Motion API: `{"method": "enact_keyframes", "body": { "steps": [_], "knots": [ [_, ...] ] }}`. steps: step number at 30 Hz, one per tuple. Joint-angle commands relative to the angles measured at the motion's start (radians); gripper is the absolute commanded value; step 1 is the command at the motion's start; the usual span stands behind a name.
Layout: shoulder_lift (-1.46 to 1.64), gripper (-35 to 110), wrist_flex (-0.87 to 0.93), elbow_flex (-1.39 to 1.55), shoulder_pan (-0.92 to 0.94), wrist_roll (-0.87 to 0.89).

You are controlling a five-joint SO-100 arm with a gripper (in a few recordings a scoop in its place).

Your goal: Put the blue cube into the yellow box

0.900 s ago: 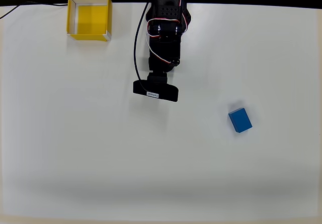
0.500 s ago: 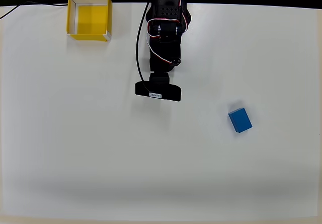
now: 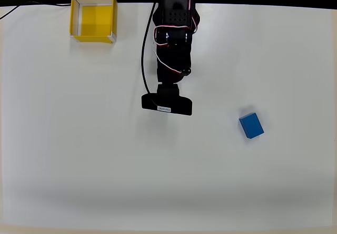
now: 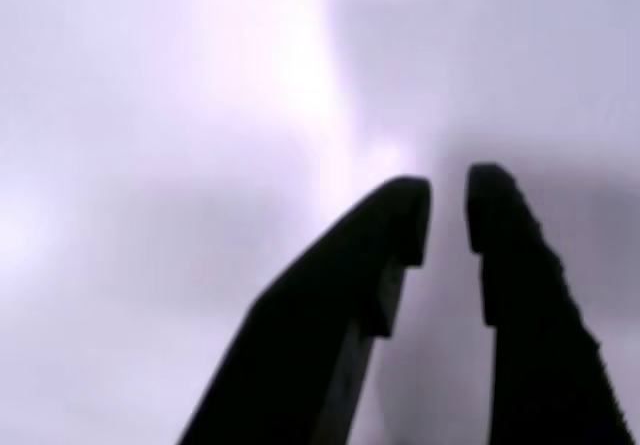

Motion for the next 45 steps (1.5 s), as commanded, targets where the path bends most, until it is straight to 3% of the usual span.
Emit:
{"method": "enact_keyframes", "body": {
  "steps": [1,5,10,25,45],
  "knots": [
    [-0.175,15,-0.106,-0.265,-0.018,0.017],
    [-0.359,33,-0.121,-0.456,-0.061,0.094],
    [-0.517,43,-0.110,-0.650,-0.140,0.212],
    [-0.959,45,0.034,-1.058,-0.440,0.491],
    [-1.371,45,0.048,-1.402,-0.578,0.466]
  ]
}}
